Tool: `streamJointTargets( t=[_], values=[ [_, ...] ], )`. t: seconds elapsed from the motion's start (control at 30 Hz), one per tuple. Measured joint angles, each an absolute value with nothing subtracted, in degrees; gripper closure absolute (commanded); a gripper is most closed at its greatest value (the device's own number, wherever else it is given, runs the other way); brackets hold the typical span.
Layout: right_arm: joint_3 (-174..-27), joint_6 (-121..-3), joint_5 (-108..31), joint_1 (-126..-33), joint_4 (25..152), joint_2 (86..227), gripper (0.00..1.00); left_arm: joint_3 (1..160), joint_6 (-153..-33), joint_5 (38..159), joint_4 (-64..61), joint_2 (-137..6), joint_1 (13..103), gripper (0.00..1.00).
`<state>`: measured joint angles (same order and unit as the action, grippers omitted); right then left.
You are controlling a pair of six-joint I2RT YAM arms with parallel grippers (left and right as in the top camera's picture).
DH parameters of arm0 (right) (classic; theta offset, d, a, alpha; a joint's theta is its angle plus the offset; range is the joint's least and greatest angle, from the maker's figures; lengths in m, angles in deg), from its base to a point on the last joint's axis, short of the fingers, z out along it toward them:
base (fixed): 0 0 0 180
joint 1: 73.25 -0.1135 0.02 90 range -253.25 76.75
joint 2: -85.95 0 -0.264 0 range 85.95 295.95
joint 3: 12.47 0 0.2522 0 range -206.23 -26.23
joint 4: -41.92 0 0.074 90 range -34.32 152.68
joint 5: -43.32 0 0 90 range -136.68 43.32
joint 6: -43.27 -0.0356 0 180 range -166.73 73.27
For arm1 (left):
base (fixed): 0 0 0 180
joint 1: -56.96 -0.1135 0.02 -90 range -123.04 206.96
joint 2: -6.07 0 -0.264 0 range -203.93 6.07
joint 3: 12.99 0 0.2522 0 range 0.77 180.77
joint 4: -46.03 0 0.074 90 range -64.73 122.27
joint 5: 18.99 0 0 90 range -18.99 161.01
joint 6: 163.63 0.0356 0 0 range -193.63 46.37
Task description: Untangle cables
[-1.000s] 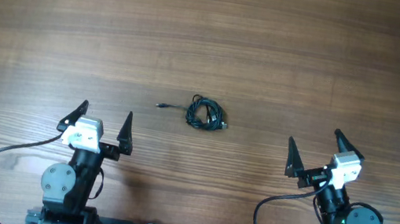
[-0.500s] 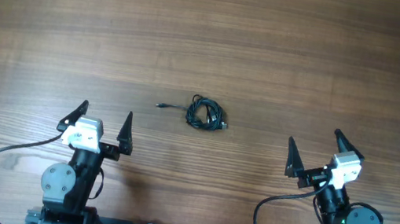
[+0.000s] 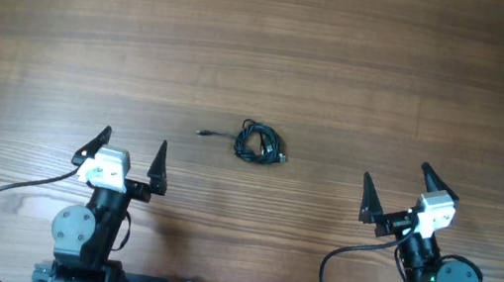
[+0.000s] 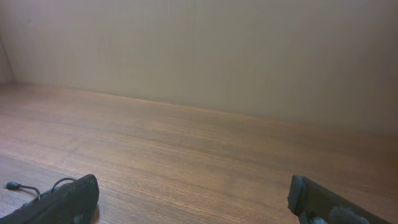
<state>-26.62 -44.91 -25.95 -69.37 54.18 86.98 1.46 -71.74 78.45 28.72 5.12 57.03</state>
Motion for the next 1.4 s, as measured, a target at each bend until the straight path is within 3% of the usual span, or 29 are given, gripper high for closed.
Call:
streamJointTargets(
  t=[0.73,0.9,1.07,1.4],
  values=[
    [-26.62,-44.91,-25.92,-69.37,54.18,86.98,0.0,1.46,-72.11,78.84,29.09,5.12,57.01,0.0],
    [-26.62,-44.91,-25.92,-69.37,54.18,86.98,0.0,1.46,-83.21,82.45,30.81,5.12,57.03,0.0],
    [-26.62,-44.91,-25.95,-69.37,54.18,86.98,0.0,3.47,-86.88,83.56,27.19,4.34,57.03,0.0],
    [-26.62,-44.91,-25.92,-69.44,54.21,86.81,0.0,24.69,-87.82,88.79,21.94,-17.39,57.23,0.0]
  ],
)
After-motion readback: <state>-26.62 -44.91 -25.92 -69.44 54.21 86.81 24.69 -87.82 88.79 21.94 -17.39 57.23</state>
